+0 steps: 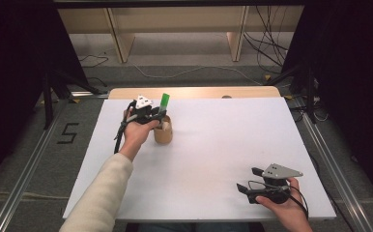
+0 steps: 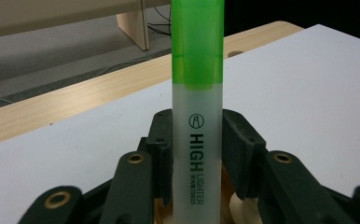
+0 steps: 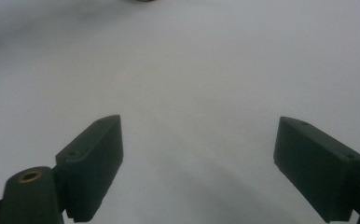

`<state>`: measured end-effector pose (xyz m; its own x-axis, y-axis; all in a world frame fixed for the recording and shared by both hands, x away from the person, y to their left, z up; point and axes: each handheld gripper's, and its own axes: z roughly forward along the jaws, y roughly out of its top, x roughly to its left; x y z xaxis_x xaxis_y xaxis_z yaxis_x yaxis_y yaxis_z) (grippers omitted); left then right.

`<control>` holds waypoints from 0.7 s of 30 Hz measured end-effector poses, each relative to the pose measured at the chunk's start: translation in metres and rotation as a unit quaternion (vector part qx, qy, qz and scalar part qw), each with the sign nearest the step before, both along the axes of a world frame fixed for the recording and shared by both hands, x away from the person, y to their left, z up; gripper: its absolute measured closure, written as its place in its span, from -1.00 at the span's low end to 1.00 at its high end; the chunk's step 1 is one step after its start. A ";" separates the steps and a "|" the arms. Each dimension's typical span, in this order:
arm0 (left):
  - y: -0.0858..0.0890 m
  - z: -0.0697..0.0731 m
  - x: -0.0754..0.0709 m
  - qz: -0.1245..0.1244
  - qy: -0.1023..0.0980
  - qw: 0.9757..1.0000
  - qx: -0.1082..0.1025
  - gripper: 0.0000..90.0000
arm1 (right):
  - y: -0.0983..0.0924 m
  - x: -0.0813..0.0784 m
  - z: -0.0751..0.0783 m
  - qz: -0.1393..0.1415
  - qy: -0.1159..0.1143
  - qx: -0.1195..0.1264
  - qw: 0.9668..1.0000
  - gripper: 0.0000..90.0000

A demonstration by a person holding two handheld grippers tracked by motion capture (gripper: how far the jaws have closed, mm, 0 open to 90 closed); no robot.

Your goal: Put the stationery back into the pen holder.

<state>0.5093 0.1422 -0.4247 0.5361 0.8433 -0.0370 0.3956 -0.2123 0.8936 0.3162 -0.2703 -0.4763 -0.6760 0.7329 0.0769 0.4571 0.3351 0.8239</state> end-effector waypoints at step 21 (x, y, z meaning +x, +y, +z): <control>0.005 -0.003 0.001 0.010 0.021 1.000 -0.004 0.21 | 0.000 0.000 0.000 0.000 0.000 0.001 1.000 -0.63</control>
<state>0.5106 0.1471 -0.4278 0.5174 0.8532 -0.0654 0.4367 -0.1976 0.8776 0.3161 -0.2704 -0.4762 -0.6755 0.7332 0.0783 0.4578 0.3338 0.8240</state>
